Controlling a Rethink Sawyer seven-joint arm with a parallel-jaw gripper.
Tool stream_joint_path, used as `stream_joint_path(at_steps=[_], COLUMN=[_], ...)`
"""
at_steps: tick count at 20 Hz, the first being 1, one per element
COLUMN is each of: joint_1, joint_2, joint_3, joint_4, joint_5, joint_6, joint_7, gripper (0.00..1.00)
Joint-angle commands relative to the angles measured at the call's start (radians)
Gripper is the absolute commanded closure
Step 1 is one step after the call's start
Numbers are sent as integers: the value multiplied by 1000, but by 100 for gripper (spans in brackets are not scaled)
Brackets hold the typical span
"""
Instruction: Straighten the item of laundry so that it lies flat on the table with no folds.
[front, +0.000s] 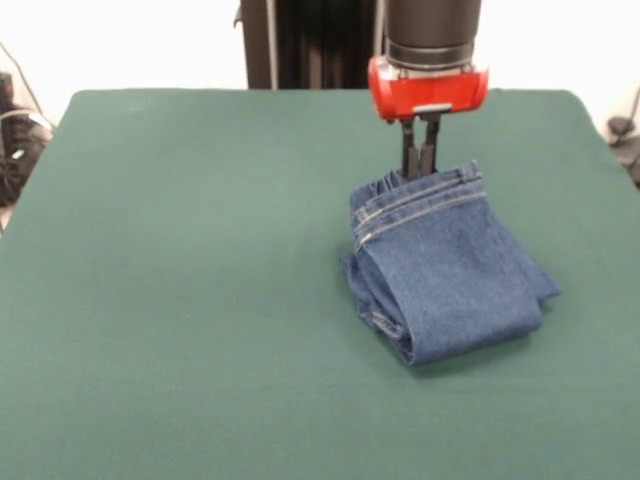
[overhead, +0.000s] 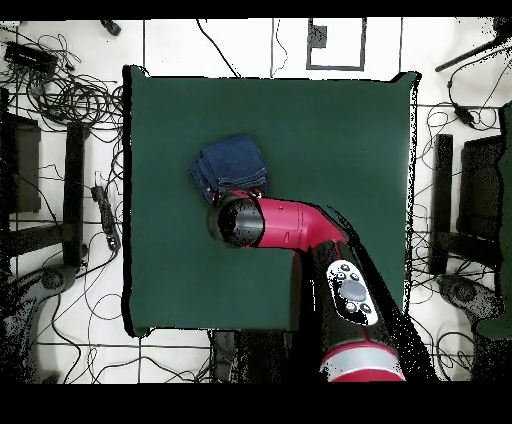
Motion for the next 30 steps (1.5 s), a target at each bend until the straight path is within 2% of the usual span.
stream_joint_path(at_steps=[1,7,30], joint_1=[32,46,45], joint_2=[-44,-87,-187], joint_3=[94,81,83], joint_4=[6,-2,17], joint_5=[-5,-6,-15], joint_6=[182,258,392], joint_7=[28,35,15], gripper=[100,100,100])
